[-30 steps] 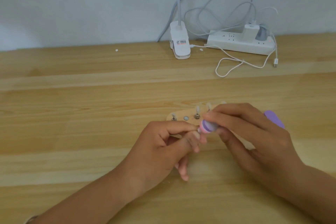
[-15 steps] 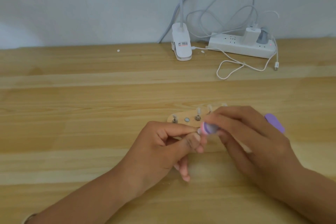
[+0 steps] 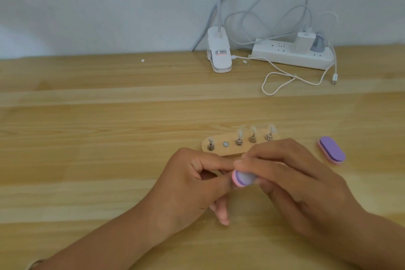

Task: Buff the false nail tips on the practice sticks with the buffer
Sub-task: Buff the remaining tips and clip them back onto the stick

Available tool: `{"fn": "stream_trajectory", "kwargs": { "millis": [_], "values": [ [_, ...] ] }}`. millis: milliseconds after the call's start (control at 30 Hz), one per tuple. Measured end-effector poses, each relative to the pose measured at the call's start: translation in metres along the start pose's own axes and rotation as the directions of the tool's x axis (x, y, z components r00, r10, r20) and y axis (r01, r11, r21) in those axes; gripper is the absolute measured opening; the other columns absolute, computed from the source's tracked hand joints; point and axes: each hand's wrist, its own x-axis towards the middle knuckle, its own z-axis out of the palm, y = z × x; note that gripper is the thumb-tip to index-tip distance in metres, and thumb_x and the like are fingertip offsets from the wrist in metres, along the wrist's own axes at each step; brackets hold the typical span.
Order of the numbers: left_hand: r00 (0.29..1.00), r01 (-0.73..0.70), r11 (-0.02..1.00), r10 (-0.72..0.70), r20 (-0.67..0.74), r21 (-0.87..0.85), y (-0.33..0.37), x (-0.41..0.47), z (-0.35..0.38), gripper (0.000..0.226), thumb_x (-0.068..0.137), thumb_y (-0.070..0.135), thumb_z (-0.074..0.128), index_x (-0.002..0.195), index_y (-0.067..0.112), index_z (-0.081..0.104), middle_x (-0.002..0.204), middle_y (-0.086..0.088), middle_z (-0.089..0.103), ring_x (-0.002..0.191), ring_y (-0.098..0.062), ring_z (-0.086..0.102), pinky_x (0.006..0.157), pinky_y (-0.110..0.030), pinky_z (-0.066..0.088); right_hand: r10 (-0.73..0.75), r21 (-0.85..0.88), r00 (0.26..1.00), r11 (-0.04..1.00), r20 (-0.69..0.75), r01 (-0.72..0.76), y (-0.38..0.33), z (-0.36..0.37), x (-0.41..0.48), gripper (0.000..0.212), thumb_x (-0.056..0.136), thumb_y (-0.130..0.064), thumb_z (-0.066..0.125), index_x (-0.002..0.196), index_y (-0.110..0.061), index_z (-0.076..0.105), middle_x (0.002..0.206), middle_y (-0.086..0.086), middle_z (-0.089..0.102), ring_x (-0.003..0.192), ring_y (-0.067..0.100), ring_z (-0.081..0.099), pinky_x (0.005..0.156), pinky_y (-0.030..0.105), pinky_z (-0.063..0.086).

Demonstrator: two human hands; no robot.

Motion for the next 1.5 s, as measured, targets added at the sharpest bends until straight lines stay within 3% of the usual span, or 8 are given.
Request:
{"fn": "stream_trajectory", "kwargs": {
  "millis": [267,400,567,667,833,967,1133,1500],
  "values": [
    [1.0,0.005,1.0,-0.004,-0.025,0.022,0.0,-0.001,0.001,0.011,0.083,0.017,0.074,0.092,0.02,0.08,0.075,-0.001,0.074,0.042,-0.017,0.062,0.048,-0.032,0.056,0.068,0.02,0.997,0.997,0.022,-0.068,-0.003,-0.002,0.001,0.032,0.107,-0.012,0.044,0.12,-0.021,0.072,0.11,-0.008,0.065,0.104,0.008,0.061,0.095,0.014,0.045],
    [0.998,0.028,1.0,-0.027,-0.064,0.005,-0.001,-0.001,0.002,0.007,0.079,0.018,0.078,0.086,0.015,0.08,0.078,-0.008,0.072,0.041,-0.02,0.061,0.047,-0.034,0.057,0.183,-0.127,0.976,0.972,-0.118,-0.198,0.012,-0.011,0.008,0.026,0.091,0.003,0.06,0.114,-0.006,0.07,0.109,0.004,0.065,0.102,0.013,0.061,0.097,0.013,0.041],
    [0.999,0.006,1.0,-0.006,-0.041,0.015,0.0,-0.001,0.002,0.014,0.078,0.015,0.076,0.092,0.015,0.08,0.074,-0.009,0.072,0.045,-0.02,0.064,0.049,-0.03,0.056,-0.048,-0.073,0.999,0.996,0.004,0.048,-0.006,-0.005,0.0,0.035,0.091,0.002,0.058,0.124,-0.008,0.065,0.113,0.008,0.066,0.101,0.02,0.064,0.089,0.026,0.049],
    [0.998,0.017,0.999,-0.015,-0.065,0.036,0.001,-0.001,0.003,0.015,0.076,0.017,0.075,0.091,0.017,0.08,0.072,-0.005,0.072,0.045,-0.021,0.064,0.049,-0.033,0.058,0.012,-0.103,1.0,0.995,0.022,-0.01,-0.001,-0.009,0.002,0.041,0.09,0.008,0.06,0.124,-0.014,0.063,0.114,0.003,0.065,0.101,0.02,0.064,0.09,0.027,0.05],
    [0.999,0.016,0.999,-0.015,-0.043,0.037,0.001,-0.001,0.002,0.02,0.078,0.005,0.071,0.089,0.019,0.08,0.077,-0.006,0.073,0.046,-0.024,0.064,0.049,-0.031,0.056,0.103,0.224,0.992,0.968,0.071,-0.116,-0.019,-0.003,0.0,0.021,0.104,-0.051,0.047,0.116,-0.055,0.063,0.112,-0.031,0.067,0.103,-0.008,0.065,0.086,0.01,0.052],
    [0.999,0.004,1.0,-0.003,-0.047,0.025,0.002,-0.002,0.002,0.013,0.08,0.017,0.074,0.09,0.02,0.08,0.074,-0.003,0.073,0.045,-0.019,0.065,0.048,-0.026,0.054,0.063,-0.093,0.998,0.994,-0.019,-0.065,-0.003,-0.01,0.004,0.04,0.091,0.007,0.059,0.122,-0.018,0.066,0.113,0.003,0.065,0.103,0.012,0.062,0.093,0.021,0.048],
    [1.0,-0.005,1.0,0.005,-0.022,0.004,0.002,-0.002,0.001,0.011,0.084,0.019,0.075,0.094,0.02,0.08,0.076,-0.003,0.074,0.045,-0.019,0.065,0.047,-0.029,0.055,-0.047,-0.077,0.998,0.996,-0.038,0.044,-0.007,-0.002,-0.002,0.031,0.098,0.0,0.053,0.123,-0.01,0.068,0.115,0.006,0.066,0.102,0.02,0.065,0.09,0.027,0.05],
    [0.999,0.03,0.999,-0.03,0.024,-0.015,-0.001,-0.002,0.001,0.014,0.085,0.026,0.069,0.092,0.019,0.078,0.088,-0.008,0.075,0.044,-0.019,0.063,0.048,-0.031,0.057,0.101,-0.072,0.985,0.991,-0.138,-0.112,0.003,-0.008,0.006,0.026,0.092,-0.004,0.057,0.116,-0.008,0.066,0.11,0.005,0.066,0.105,0.009,0.061,0.098,0.013,0.041]
  ]
}}
